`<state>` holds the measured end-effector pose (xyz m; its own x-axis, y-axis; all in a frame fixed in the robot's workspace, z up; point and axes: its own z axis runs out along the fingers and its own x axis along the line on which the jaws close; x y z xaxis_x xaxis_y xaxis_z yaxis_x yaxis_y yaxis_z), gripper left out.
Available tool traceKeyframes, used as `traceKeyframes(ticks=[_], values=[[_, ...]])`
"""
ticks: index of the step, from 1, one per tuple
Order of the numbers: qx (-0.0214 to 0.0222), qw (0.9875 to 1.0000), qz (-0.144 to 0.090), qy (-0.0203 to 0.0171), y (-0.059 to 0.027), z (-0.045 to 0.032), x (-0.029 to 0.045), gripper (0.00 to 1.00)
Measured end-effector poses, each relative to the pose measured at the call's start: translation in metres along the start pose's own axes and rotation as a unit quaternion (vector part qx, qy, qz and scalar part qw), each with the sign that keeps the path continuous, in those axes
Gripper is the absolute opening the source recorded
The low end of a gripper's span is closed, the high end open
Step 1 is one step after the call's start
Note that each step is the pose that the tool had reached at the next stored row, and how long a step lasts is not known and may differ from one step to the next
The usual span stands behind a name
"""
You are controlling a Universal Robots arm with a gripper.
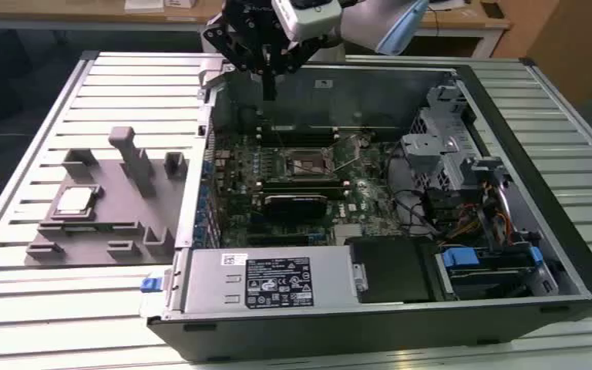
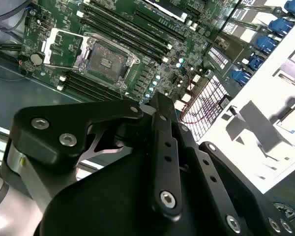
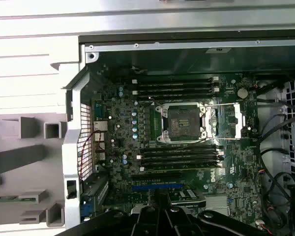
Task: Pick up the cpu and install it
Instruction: 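Reach for the cpu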
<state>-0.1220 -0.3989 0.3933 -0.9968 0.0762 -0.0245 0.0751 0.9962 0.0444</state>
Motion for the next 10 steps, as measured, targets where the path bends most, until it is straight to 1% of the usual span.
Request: traceKeyframes(ticks=[10], values=[[0.0,1.0,0.0,0.0,-0.0001,0.0,0.001,0.11]])
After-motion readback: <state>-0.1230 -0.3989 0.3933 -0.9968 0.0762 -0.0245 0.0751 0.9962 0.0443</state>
